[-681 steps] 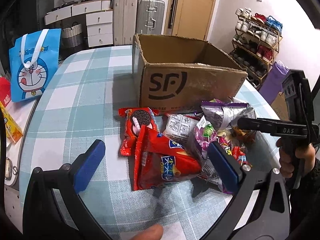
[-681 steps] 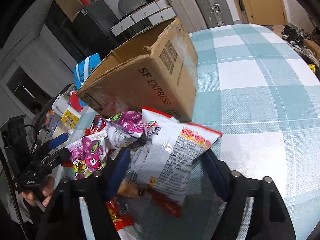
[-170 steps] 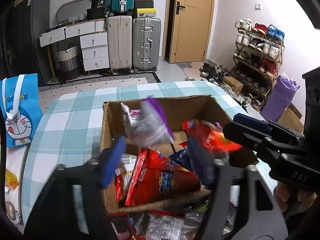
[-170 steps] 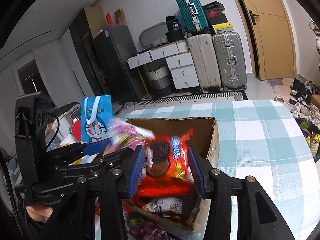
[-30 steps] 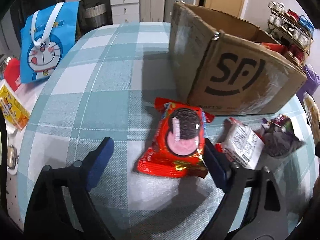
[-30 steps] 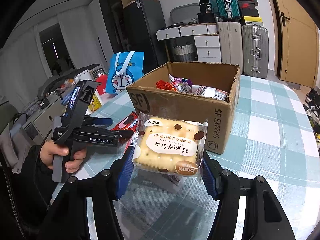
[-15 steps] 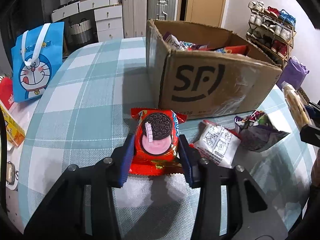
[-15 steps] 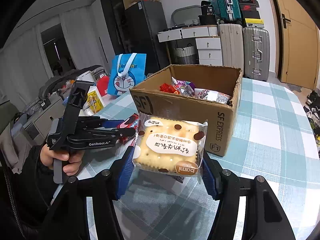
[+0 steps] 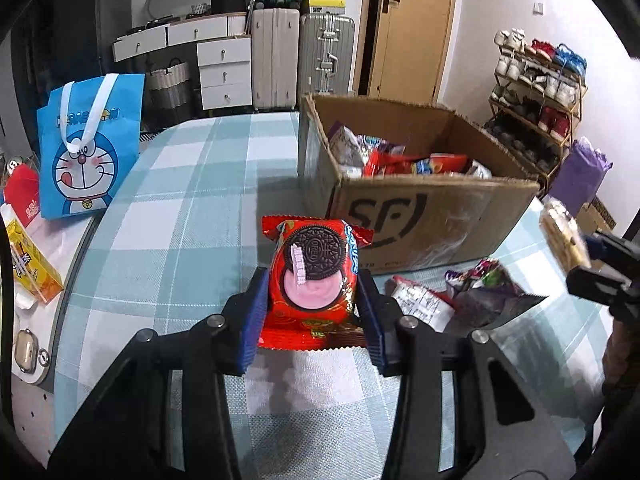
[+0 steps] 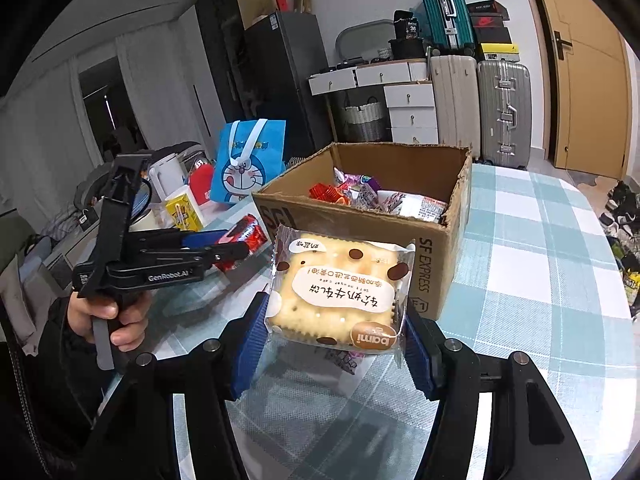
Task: Organize snacks
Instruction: 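Carry the cracker pack and Oreo pack over the box with both tools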
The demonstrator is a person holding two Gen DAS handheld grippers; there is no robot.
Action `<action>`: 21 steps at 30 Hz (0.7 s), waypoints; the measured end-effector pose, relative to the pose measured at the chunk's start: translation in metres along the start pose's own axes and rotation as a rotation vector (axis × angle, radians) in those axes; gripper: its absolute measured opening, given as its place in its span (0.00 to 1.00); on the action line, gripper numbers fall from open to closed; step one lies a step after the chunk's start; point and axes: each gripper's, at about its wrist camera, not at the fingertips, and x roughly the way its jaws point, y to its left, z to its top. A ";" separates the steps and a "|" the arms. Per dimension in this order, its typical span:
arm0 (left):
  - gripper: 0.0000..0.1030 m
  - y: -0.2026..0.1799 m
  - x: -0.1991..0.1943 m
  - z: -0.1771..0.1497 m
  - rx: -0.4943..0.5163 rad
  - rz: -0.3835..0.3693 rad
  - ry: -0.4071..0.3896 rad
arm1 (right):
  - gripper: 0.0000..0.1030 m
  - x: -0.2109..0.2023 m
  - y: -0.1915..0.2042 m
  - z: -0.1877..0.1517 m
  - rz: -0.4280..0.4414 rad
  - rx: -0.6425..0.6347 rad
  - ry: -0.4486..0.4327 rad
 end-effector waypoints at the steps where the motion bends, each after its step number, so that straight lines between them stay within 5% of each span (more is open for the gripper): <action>1: 0.39 0.001 -0.003 0.001 -0.003 -0.001 -0.007 | 0.60 -0.001 0.000 0.000 -0.002 0.000 -0.002; 21: 0.39 -0.004 -0.060 0.022 -0.025 -0.005 -0.125 | 0.60 -0.017 -0.012 0.009 -0.096 0.040 -0.068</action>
